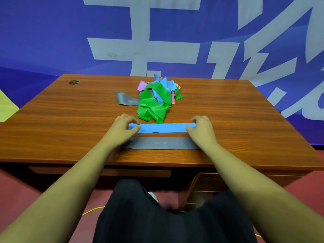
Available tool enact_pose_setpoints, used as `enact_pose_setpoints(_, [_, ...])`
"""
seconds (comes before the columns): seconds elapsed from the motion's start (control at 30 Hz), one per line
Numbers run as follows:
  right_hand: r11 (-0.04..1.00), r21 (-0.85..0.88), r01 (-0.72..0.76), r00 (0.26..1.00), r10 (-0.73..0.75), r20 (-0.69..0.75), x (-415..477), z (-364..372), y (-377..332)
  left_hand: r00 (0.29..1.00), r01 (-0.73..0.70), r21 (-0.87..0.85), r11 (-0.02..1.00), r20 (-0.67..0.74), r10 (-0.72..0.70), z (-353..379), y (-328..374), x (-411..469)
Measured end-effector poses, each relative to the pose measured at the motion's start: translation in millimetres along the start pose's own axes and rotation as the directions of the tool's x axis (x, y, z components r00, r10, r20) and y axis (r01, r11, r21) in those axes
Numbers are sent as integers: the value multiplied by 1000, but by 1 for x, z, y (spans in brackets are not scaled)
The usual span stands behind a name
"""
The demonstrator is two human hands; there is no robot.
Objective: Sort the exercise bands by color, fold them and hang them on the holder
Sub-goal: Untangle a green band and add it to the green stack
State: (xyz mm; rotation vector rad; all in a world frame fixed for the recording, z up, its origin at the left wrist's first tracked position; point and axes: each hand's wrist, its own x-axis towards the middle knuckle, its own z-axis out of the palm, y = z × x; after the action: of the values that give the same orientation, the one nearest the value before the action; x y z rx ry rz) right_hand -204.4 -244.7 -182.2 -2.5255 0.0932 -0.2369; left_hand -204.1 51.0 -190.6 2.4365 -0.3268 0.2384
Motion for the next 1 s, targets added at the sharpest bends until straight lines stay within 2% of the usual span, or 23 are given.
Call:
enact_pose_setpoints(0.13, [998,3,69,996,-69,53,34,9,-37,999,44,41,998,-34,-42,4,10,39])
enact_pose_setpoints(0.27, [994,20,103,989,-104,107,63,29,-60,999,17,83,996,-32,-15,14,15,68])
enact_pose_setpoints(0.43, [998,61,21,978,-33,208,94,61,-62,1000,23,100,995,16,-25,32,5,91])
enact_pose_setpoints(0.67, [992,125,-7,977,-20,212,116,83,-47,999,22,65,998,48,-25,46,-20,103])
enact_pose_setpoints(0.83, [973,229,19,989,-52,139,133,63,-49,993,69,-69,995,-94,-75,41,-20,107])
enact_pose_setpoints(1.0, [890,457,-12,989,-58,139,149,15,-75,975,57,-422,905,-171,-141,28,1,117])
